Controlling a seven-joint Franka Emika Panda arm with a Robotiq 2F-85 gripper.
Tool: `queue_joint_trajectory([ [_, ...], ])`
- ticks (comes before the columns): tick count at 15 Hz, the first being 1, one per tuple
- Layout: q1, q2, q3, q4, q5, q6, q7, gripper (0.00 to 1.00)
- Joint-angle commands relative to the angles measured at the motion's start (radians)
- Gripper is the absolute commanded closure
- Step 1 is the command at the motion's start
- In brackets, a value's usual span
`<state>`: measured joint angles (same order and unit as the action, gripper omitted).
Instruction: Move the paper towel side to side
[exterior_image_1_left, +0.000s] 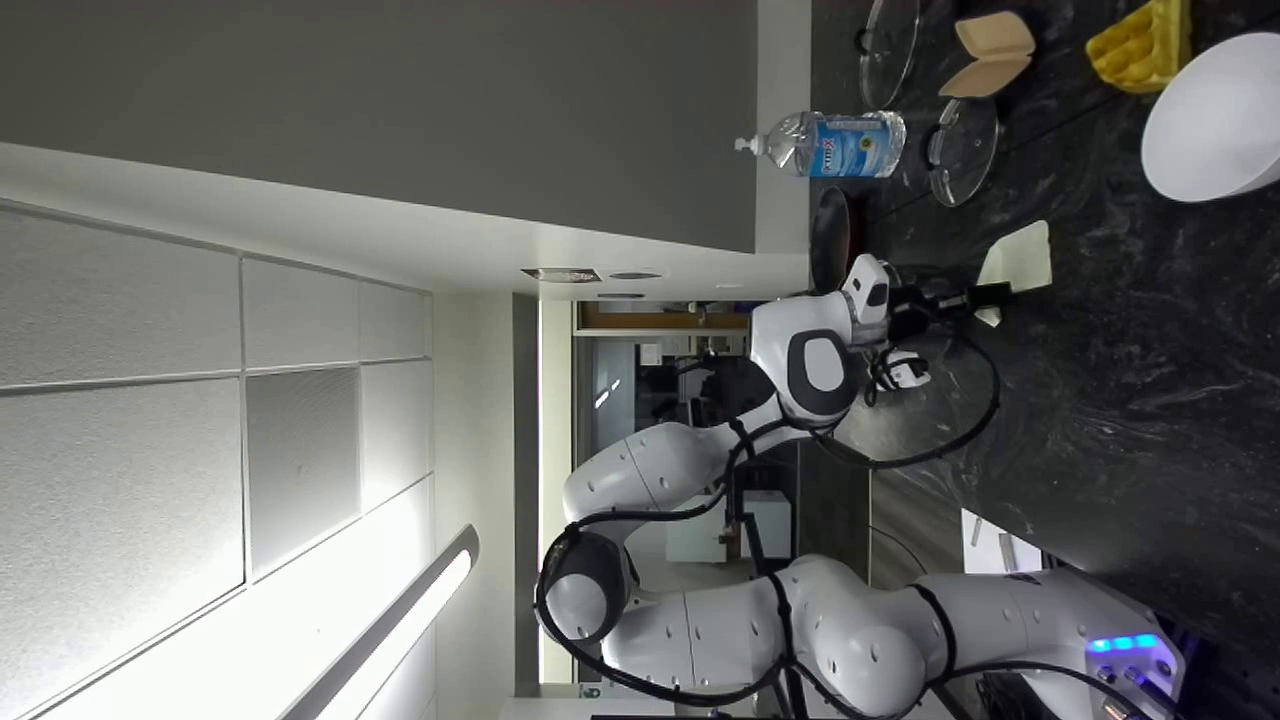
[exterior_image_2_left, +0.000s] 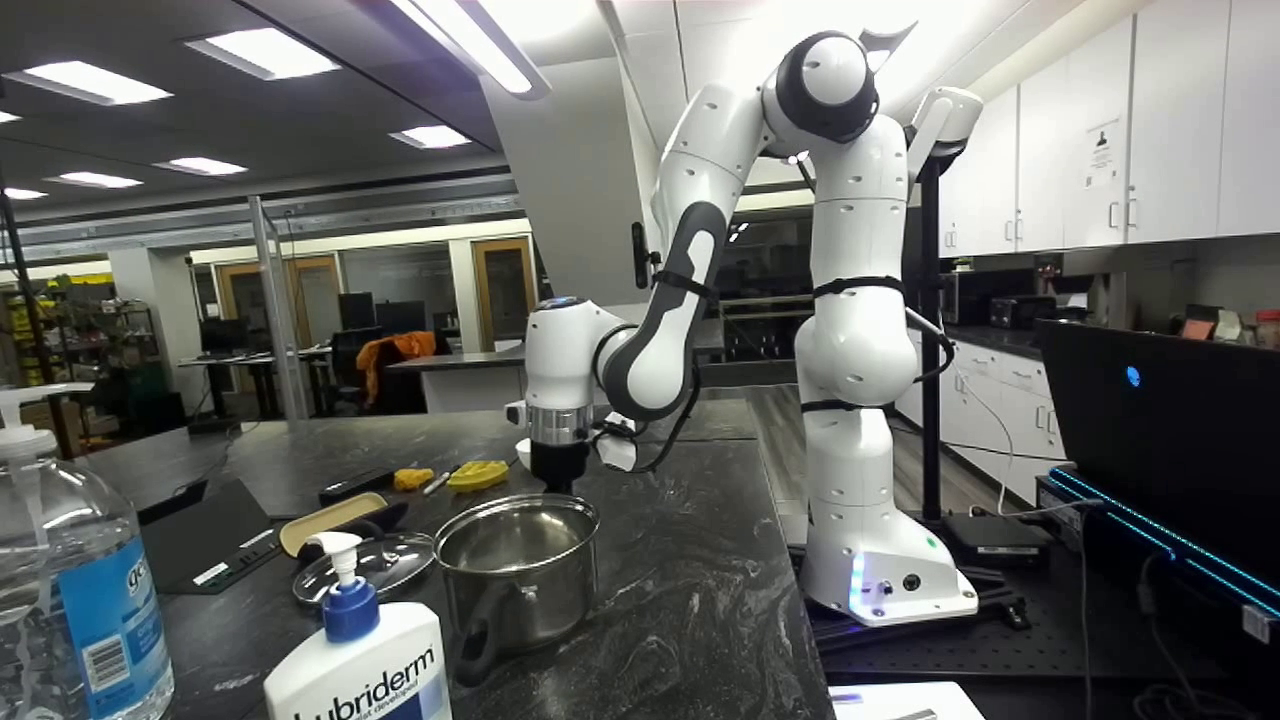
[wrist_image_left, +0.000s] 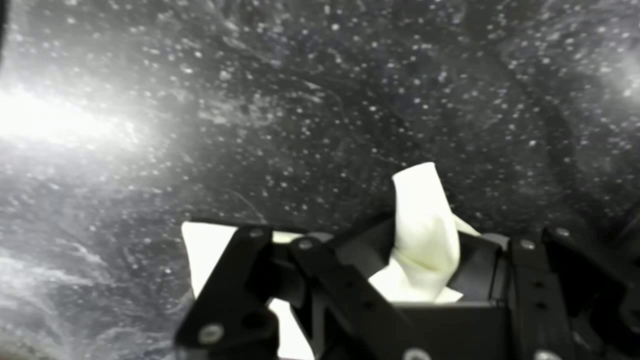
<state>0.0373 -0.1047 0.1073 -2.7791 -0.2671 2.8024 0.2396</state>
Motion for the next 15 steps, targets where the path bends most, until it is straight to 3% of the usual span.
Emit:
queue_joint_trajectory([
  [1,0.038,-0.010,0.013,0.001,0.087,-0.031,-0.060,0.98],
  [8,-0.058,-0.003,-0.044,0.005,0.067,-0.020,0.051,0.98],
  [15,-0.156,-0.006,-0.120,0.006,0.040,-0.030,0.061,0.98],
])
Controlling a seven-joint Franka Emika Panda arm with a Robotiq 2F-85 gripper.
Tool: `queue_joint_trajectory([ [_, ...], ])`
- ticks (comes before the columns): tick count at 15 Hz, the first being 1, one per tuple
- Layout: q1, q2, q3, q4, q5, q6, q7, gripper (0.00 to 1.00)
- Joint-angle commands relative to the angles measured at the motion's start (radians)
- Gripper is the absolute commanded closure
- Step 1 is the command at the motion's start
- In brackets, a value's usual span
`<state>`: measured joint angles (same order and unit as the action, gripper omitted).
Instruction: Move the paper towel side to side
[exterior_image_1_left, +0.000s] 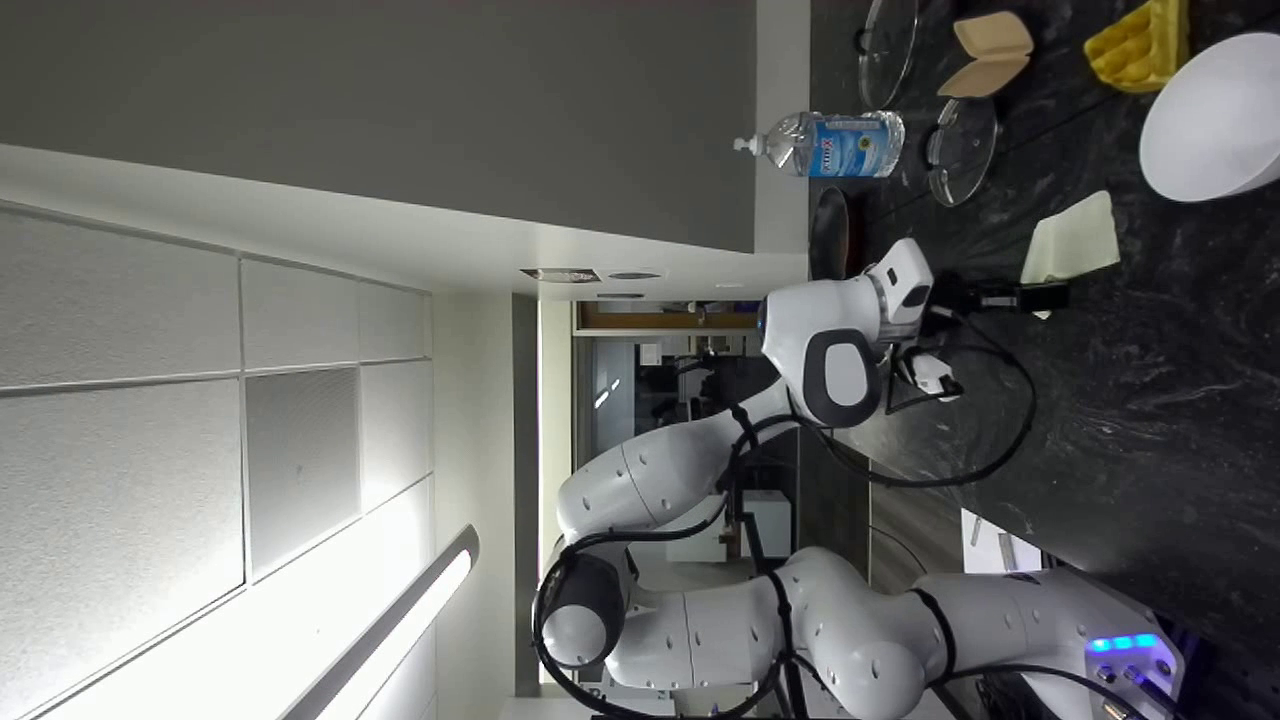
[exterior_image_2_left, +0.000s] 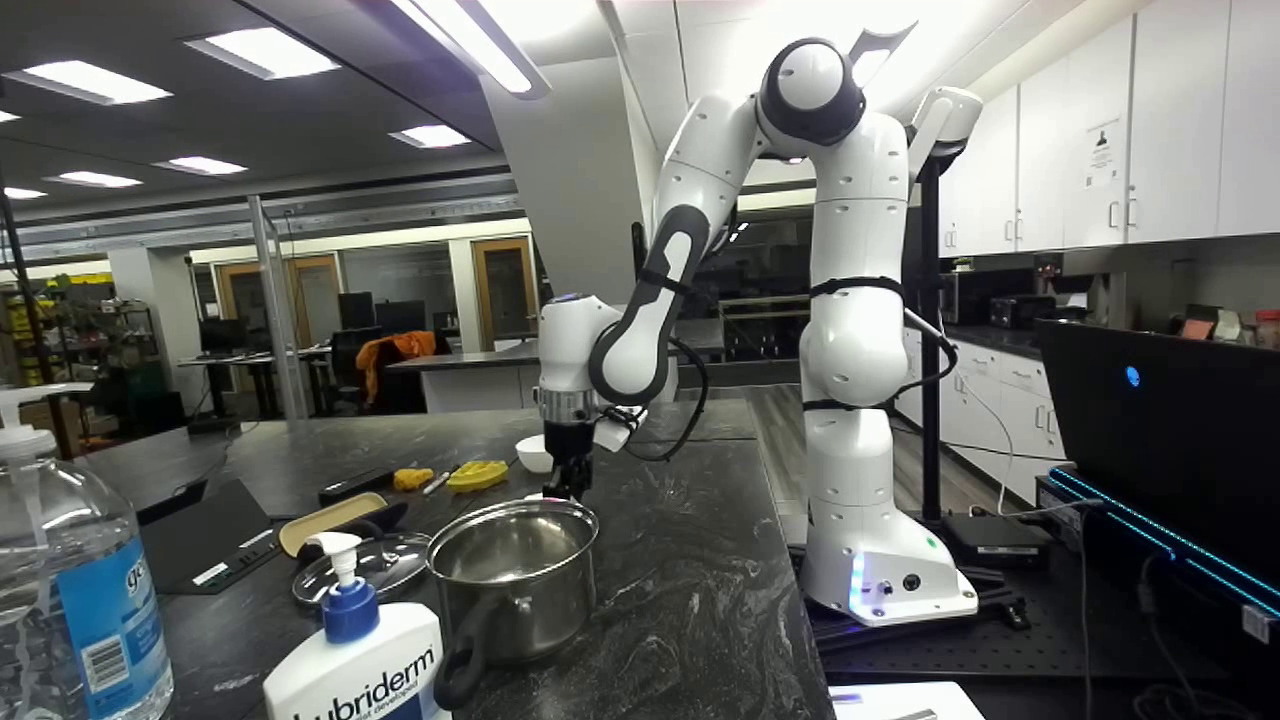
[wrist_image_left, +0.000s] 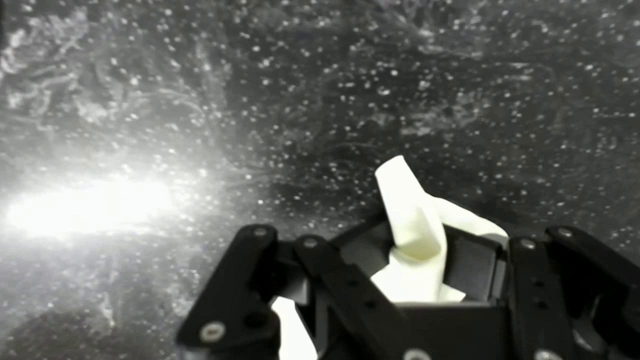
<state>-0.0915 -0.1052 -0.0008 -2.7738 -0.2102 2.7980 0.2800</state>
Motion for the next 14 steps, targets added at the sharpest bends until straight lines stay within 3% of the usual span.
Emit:
queue_joint_trajectory([
  [1,-0.035,-0.001,-0.014,0.000,-0.024,-0.022,0.019,0.98],
  [14,0.082,-0.002,0.113,0.037,-0.061,-0.079,0.013,0.98],
])
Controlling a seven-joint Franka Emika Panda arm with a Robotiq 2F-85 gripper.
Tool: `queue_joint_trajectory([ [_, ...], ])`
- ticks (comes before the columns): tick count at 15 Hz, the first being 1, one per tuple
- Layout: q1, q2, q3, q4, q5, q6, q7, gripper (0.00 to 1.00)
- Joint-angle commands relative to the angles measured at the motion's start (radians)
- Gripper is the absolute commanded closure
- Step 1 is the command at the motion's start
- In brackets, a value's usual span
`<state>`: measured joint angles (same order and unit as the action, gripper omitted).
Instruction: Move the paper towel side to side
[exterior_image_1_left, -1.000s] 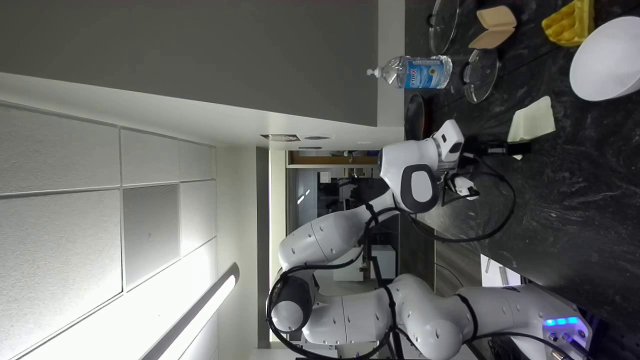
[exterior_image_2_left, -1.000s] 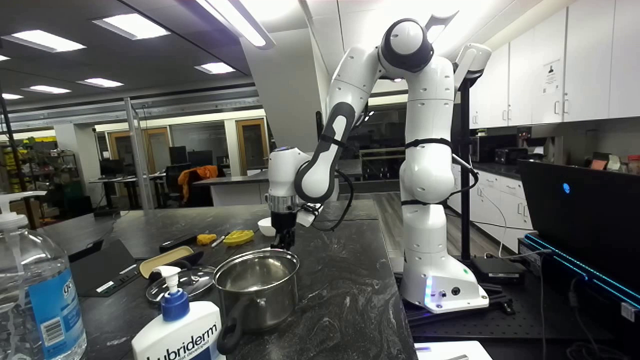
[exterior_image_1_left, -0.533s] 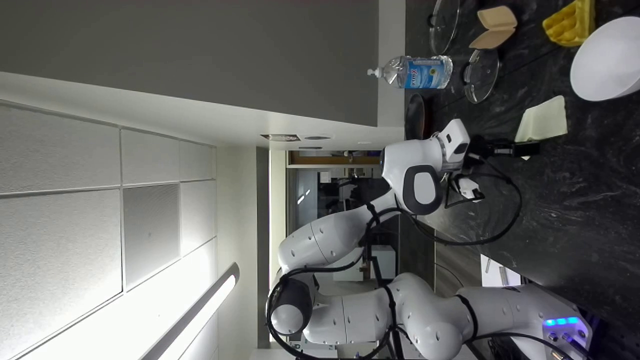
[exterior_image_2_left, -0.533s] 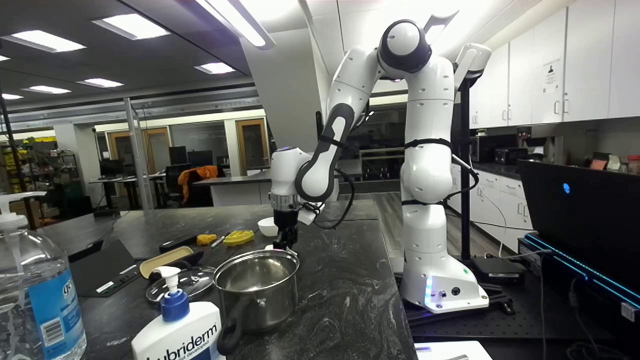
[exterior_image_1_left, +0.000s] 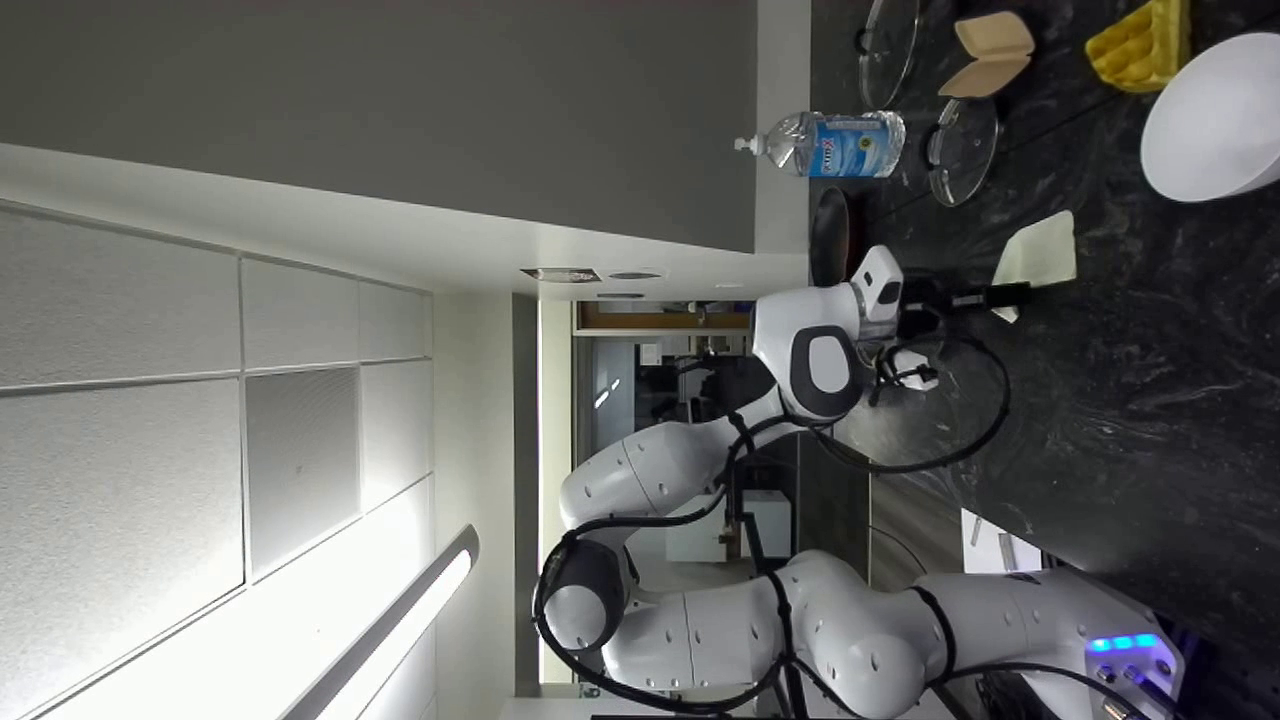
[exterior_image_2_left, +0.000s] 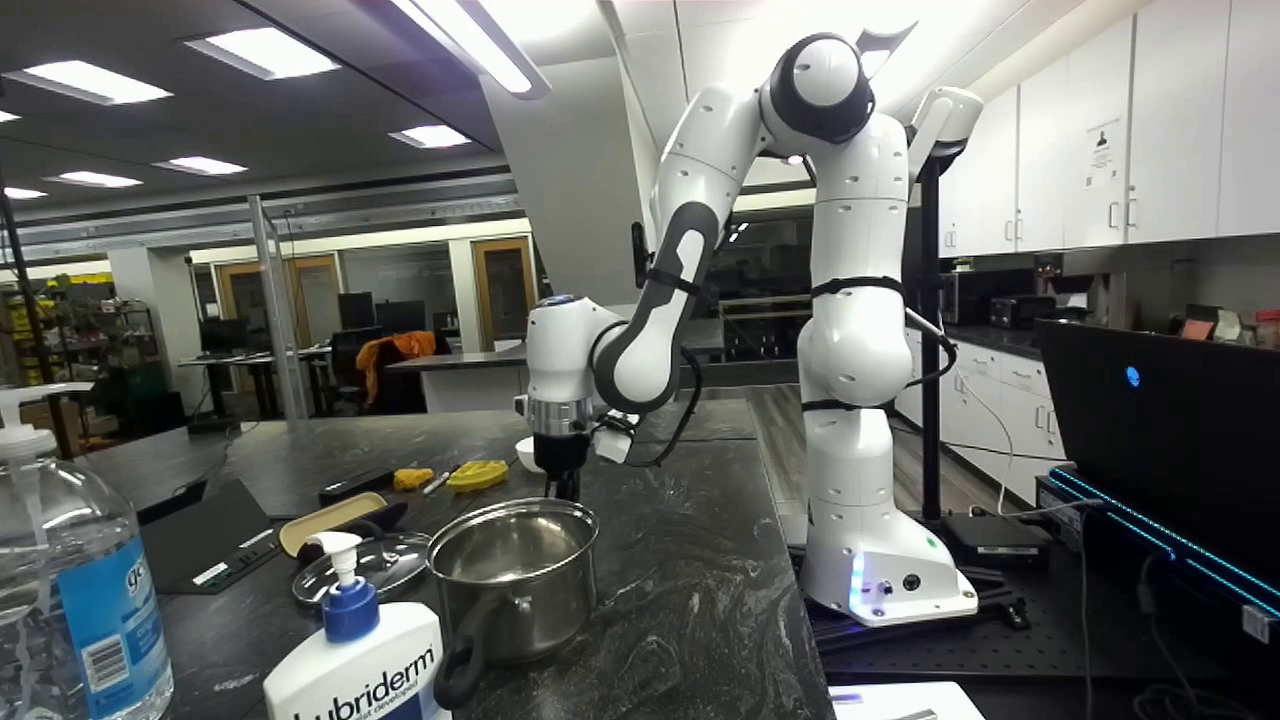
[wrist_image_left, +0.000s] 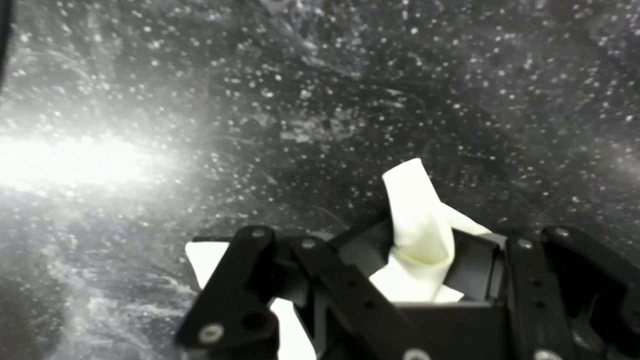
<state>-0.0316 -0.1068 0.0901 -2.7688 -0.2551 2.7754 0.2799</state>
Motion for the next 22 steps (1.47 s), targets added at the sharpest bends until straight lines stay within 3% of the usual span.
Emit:
queue_joint_trajectory([
  [1,0.023,0.003,0.027,0.049,-0.026,-0.068,0.018,0.98],
  [8,-0.025,0.036,-0.031,0.158,-0.071,-0.132,0.014,0.98],
  [14,-0.067,0.064,-0.109,0.165,-0.084,-0.132,0.015,0.98],
  [22,0.014,0.087,-0.067,0.150,-0.160,-0.120,-0.071,0.98],
])
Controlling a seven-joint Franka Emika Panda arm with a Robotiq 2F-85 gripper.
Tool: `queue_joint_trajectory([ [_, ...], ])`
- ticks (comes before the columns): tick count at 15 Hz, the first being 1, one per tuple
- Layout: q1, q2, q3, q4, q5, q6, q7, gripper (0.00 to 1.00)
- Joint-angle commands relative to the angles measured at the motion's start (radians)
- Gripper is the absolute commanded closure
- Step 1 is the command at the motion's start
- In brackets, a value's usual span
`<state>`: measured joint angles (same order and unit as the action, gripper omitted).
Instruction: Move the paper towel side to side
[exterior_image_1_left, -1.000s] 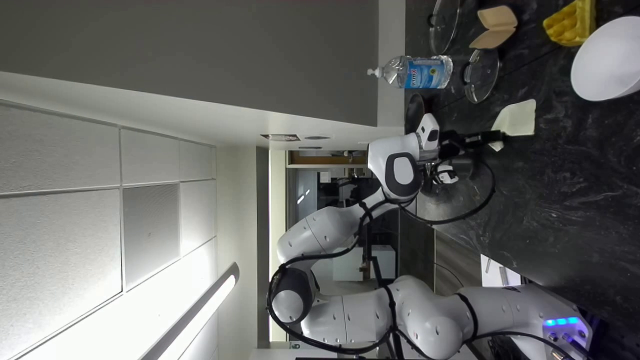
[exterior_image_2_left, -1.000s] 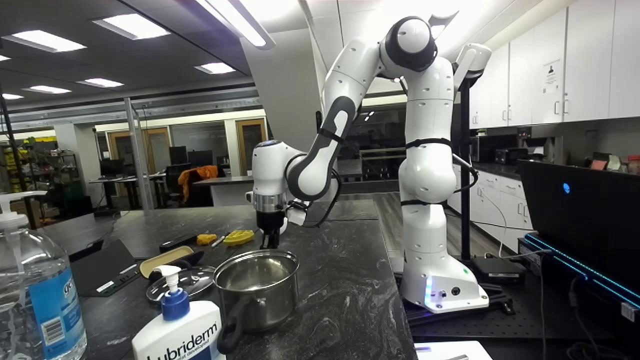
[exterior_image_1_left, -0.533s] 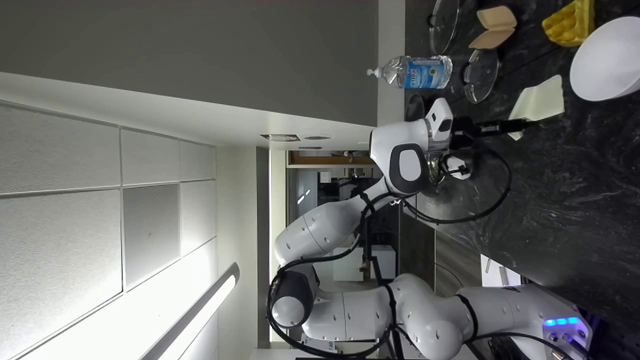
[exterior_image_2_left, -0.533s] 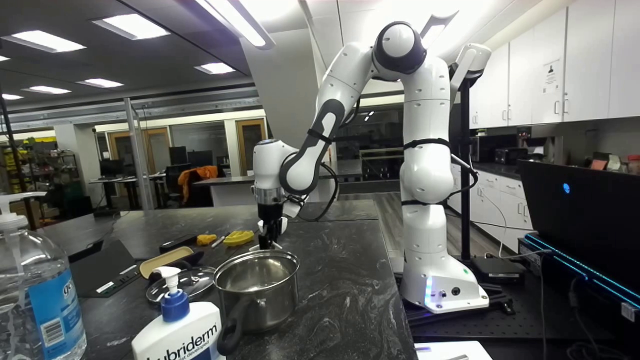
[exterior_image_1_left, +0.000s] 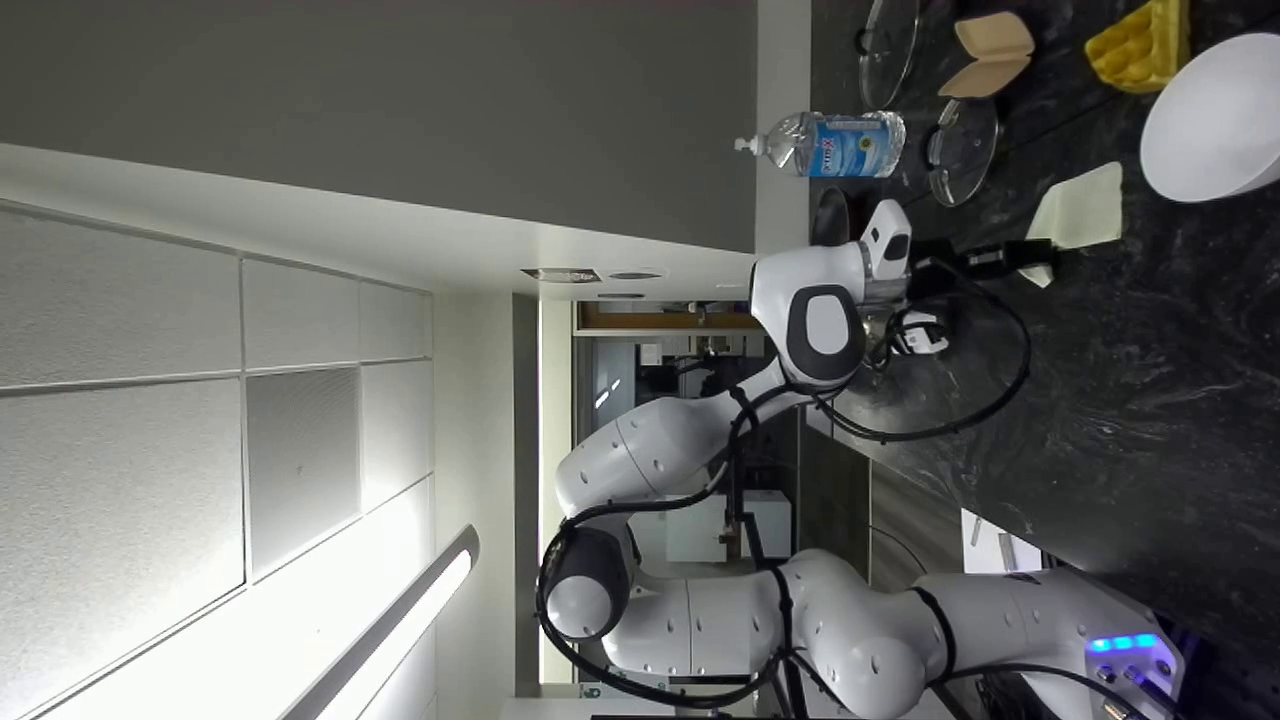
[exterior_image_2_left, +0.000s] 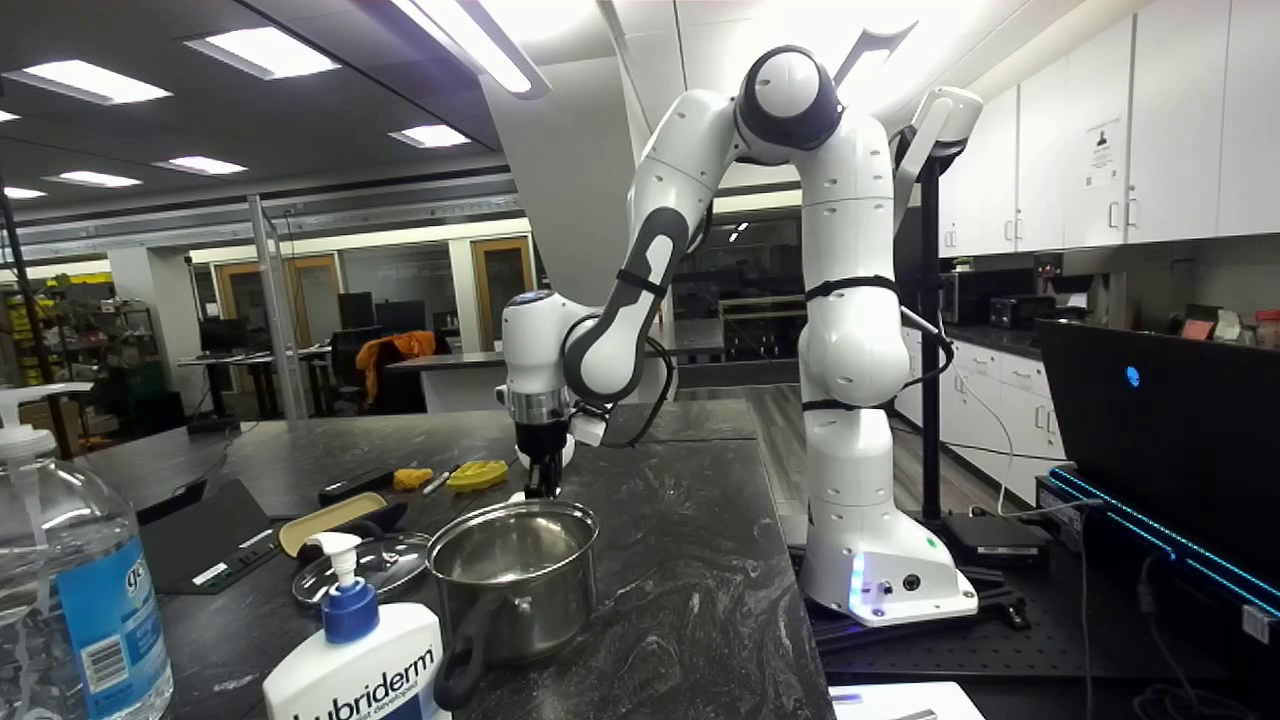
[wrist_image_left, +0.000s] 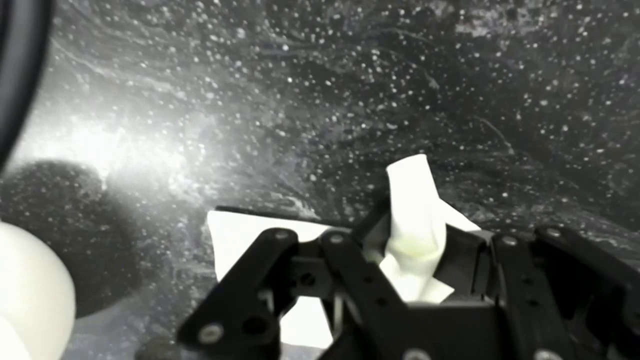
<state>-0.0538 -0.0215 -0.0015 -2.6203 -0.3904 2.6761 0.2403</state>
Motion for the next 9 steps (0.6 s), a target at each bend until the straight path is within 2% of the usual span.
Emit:
queue_joint_trajectory([
  [1,0.050,0.005,0.034,0.008,-0.032,-0.023,-0.034,0.98],
  [6,0.097,0.013,0.073,0.037,-0.059,-0.031,-0.033,0.98],
  [9,0.085,0.019,0.058,0.064,-0.067,-0.031,-0.005,0.98],
])
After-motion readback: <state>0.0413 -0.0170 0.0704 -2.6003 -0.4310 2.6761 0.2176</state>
